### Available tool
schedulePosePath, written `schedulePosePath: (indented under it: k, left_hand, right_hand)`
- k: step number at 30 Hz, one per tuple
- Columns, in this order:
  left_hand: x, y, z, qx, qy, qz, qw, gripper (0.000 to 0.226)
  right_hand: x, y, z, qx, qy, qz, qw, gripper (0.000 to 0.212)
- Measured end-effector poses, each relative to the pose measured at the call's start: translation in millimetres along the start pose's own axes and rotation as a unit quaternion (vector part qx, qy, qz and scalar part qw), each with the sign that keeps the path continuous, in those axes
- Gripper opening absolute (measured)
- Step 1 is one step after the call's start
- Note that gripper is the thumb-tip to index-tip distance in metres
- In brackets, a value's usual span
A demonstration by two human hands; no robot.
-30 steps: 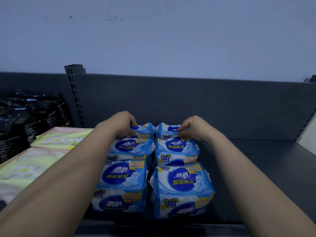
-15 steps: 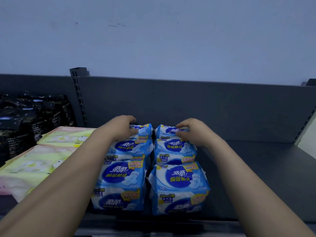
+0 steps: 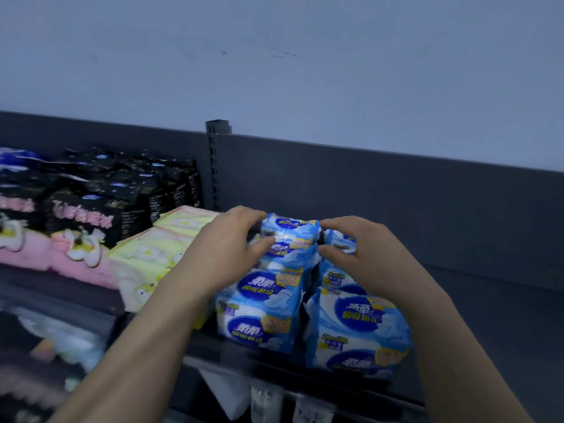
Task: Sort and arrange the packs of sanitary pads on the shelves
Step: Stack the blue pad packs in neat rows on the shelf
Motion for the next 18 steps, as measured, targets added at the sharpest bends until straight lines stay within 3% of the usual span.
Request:
schedulePosePath:
  k: [9, 15, 18]
  left_hand:
    - [134.8, 87.1, 70.4, -0.001, 0.087, -0.076, 0.993, 0.044]
    - [281.1, 168.0, 153.1, -0.062, 0.216, -0.098, 0.97, 0.039]
    - [357.7, 210.3, 185.4, -0.095, 0.28, -0.115, 0.948, 0.036]
  right_hand:
    - [24.5, -60.5, 140.8, -0.064, 0.148, -0.001, 0.987, 0.038]
    - [48.7, -144.9, 287.8, -0.137, 0.236, 0.052, 0.961, 0.032]
    - [67.0, -181.3, 365.4, -0.161, 0.281, 0.115, 0.939, 0.038]
Point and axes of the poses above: each hand's wrist, its own x-axis away from the middle knuckle, its own y-axis out of the back of the hand, z = x × y, the point moved 1 cm from there along -x, towards the middle knuckle, and after that the axes turned 2 degrees about z, right-handed, at the moved point
